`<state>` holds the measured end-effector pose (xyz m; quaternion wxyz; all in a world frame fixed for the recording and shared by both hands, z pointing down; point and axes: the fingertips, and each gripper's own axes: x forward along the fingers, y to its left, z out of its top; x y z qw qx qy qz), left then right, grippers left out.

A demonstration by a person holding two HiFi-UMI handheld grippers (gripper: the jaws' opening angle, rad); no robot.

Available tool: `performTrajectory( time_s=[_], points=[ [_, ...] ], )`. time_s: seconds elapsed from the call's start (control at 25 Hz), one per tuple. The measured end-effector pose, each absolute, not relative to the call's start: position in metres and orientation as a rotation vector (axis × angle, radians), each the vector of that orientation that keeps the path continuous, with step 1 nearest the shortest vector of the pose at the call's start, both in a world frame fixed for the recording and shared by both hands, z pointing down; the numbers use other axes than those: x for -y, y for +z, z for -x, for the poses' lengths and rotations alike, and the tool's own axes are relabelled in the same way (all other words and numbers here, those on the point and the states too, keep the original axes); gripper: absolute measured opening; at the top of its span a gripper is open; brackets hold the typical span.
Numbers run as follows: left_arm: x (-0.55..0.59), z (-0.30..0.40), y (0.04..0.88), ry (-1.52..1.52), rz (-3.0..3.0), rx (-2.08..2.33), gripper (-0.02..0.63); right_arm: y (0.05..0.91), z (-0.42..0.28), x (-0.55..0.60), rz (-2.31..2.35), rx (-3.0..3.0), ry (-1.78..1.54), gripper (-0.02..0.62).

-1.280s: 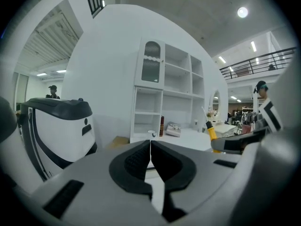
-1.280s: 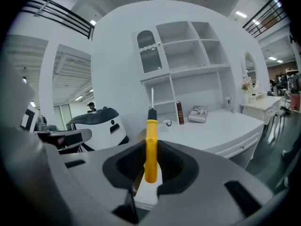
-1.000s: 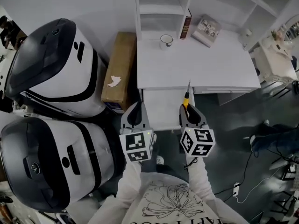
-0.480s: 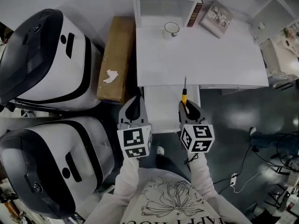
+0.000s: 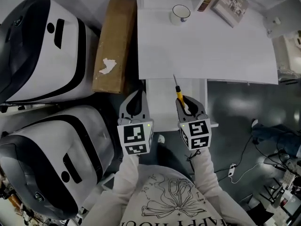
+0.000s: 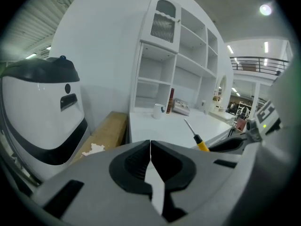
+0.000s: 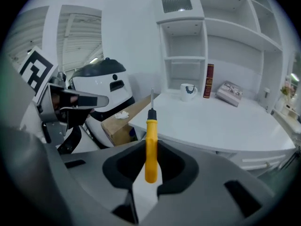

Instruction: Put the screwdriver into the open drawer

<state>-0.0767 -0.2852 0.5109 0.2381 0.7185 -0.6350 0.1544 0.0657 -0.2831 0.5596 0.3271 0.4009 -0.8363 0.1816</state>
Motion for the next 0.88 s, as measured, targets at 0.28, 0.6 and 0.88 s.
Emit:
performTrajectory(
  time_s=[0.28,0.6,0.88],
  points=[
    [0.295,0.084,0.539,0.461,-1.929,1.715,0.006,0.611,-0.051,0.275,-0.781,2.106,0.441,0.069],
    [0.302,0.094,0.56,0.488,-1.89,1.709,0.006,0.679,-0.054,0.266,-0.583,1.97,0.476,0.069],
    [0.306,0.104,0.579,0.499,-1.865,1.706,0.006,0.738,-0.063,0.265,-0.488,1.85,0.491,0.069]
  ],
)
